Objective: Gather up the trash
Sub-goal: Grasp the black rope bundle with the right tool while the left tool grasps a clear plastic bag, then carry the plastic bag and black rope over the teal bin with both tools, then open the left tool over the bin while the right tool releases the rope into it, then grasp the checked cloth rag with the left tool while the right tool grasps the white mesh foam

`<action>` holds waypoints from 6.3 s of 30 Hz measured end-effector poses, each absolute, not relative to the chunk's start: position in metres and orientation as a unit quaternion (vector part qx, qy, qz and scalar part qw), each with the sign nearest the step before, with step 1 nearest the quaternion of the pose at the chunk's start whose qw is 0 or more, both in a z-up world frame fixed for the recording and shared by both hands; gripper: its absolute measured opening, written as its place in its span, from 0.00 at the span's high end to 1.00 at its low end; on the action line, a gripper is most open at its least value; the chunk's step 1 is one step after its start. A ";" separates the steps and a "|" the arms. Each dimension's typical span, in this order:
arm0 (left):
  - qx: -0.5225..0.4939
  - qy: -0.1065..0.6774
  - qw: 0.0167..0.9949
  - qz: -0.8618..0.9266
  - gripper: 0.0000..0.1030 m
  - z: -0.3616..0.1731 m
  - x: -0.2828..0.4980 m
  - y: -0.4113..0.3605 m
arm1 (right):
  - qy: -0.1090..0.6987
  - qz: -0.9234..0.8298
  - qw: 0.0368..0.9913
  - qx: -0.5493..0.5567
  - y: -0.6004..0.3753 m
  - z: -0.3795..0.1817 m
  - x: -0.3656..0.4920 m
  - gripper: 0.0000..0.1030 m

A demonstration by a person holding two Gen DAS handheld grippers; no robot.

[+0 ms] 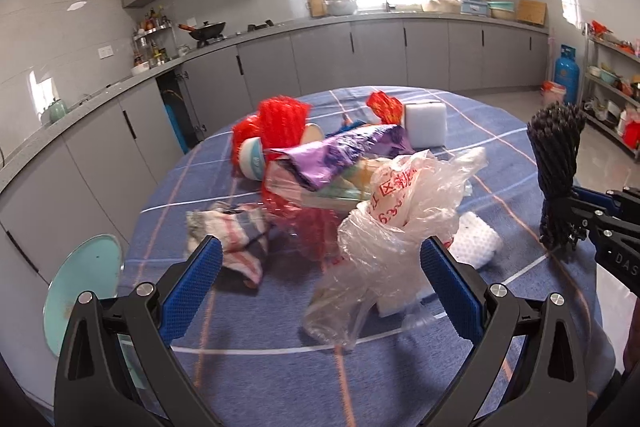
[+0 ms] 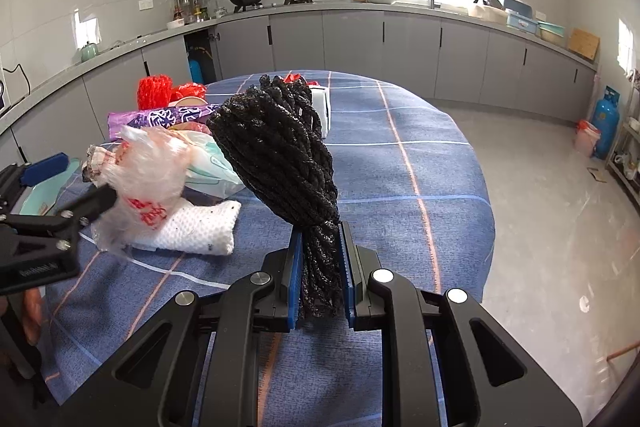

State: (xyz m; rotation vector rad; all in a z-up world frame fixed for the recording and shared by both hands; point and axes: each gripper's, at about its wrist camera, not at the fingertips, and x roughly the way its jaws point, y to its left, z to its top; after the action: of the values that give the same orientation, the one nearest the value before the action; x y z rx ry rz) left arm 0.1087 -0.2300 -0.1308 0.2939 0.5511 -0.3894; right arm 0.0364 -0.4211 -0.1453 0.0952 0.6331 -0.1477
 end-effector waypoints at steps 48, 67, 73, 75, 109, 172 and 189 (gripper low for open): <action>0.093 0.239 0.959 -0.122 0.84 -0.070 0.114 -0.117 | 0.270 0.024 0.962 0.009 -0.323 -0.097 0.088 0.83; 0.075 0.239 0.968 -0.019 0.84 -0.064 0.139 -0.026 | 0.257 0.094 0.962 -0.009 -0.254 -0.080 0.135 0.83; 0.067 0.240 0.969 0.006 0.84 -0.062 0.144 0.000 | 0.254 0.115 0.960 -0.017 -0.230 -0.075 0.150 0.83; 0.065 0.240 0.968 0.011 0.84 -0.062 0.146 0.007 | 0.252 0.122 0.960 -0.020 -0.223 -0.074 0.156 0.83; 0.037 0.263 0.961 0.077 0.84 -0.090 0.178 0.084 | 0.273 0.215 0.936 -0.061 -0.097 -0.087 0.238 0.83; 0.122 0.276 0.947 -0.108 0.30 -0.124 0.164 -0.149 | 0.332 0.004 0.943 -0.004 -0.354 -0.135 0.099 0.44; 0.139 0.339 0.919 -0.148 0.94 -0.158 0.184 -0.166 | 0.383 0.060 0.921 0.049 -0.362 -0.164 0.099 0.78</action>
State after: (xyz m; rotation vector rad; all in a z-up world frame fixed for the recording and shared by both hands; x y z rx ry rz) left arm 0.1836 -0.1665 -0.1584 0.2866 0.6968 -0.3043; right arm 0.0986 -0.3620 -0.1640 0.1010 0.7865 0.1241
